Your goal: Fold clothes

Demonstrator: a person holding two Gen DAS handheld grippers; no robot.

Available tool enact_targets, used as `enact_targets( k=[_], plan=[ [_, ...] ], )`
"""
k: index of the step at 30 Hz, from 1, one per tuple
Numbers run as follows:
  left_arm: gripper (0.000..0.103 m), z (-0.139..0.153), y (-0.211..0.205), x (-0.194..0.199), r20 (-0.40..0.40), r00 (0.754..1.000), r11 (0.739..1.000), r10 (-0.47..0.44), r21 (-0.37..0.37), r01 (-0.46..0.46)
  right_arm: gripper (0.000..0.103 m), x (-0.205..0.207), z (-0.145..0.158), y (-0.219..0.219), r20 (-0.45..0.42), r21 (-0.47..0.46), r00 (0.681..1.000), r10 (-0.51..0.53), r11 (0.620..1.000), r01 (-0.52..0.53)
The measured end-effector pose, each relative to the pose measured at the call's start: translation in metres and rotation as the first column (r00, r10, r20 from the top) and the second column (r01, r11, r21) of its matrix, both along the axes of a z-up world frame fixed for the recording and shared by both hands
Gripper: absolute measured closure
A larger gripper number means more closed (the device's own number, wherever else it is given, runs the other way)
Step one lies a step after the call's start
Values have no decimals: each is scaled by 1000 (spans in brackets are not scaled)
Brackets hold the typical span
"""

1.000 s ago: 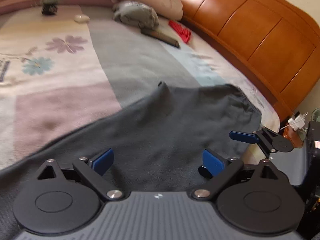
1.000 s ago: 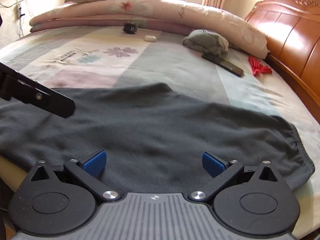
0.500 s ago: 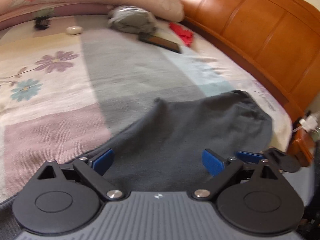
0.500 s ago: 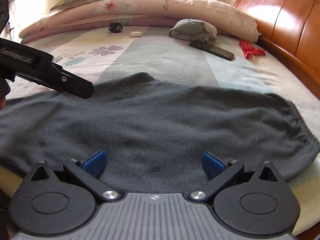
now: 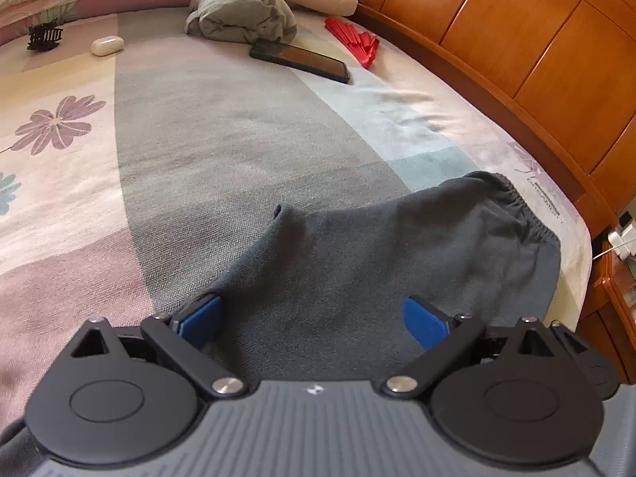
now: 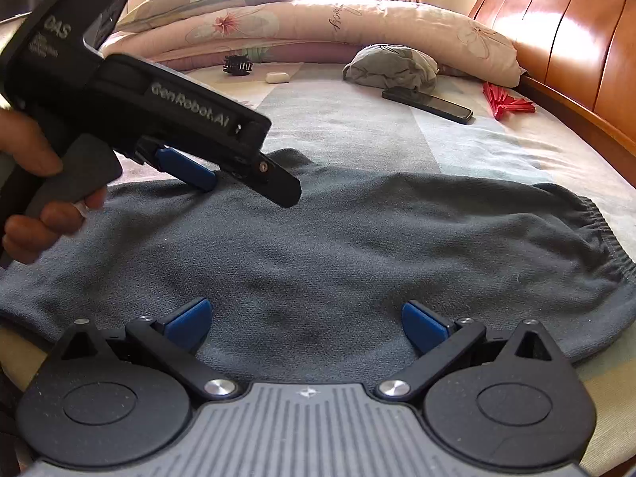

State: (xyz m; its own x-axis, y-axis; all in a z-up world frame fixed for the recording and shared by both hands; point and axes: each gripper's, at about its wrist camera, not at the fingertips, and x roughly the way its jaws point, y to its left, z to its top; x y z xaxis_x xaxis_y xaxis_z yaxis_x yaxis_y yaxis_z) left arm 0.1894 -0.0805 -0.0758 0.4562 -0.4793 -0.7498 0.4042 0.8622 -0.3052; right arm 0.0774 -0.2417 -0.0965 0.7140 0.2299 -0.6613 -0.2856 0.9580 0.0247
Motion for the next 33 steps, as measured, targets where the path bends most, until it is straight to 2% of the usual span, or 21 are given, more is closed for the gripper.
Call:
enact_targets(
  k=[3, 6, 10, 16, 20, 29, 33],
  plan=[
    [6, 10, -1, -8, 5, 1000, 1000, -8, -18, 8, 0, -1, 0, -1, 4, 3, 1000, 2, 1000, -2],
    [6, 15, -11, -10, 49, 999, 1000, -14, 3, 14, 0, -1, 0, -1, 6, 6, 1000, 4, 1000, -5],
    [6, 4, -21, 1, 23, 999, 1000, -26, -15, 26, 0, -1, 0, -3, 7, 10, 1000, 11, 1000, -11],
    [6, -8, -23, 17, 18, 1000, 1000, 1, -1, 0, 0, 0, -1, -4, 8, 12, 1000, 18, 1000, -18],
    [6, 5, -17, 13, 25, 999, 1000, 27, 3, -27, 0, 1, 0, -3, 2, 11, 1000, 16, 1000, -16],
    [5, 56, 36, -47, 70, 996, 995, 59, 74, -64, 0, 3, 11, -1, -38, -3, 999, 1, 1000, -1],
    [5, 58, 66, -78, 65, 993, 990, 94, 102, -101, 0, -10, 22, 3, -14, 25, 1000, 2, 1000, -1]
  ],
)
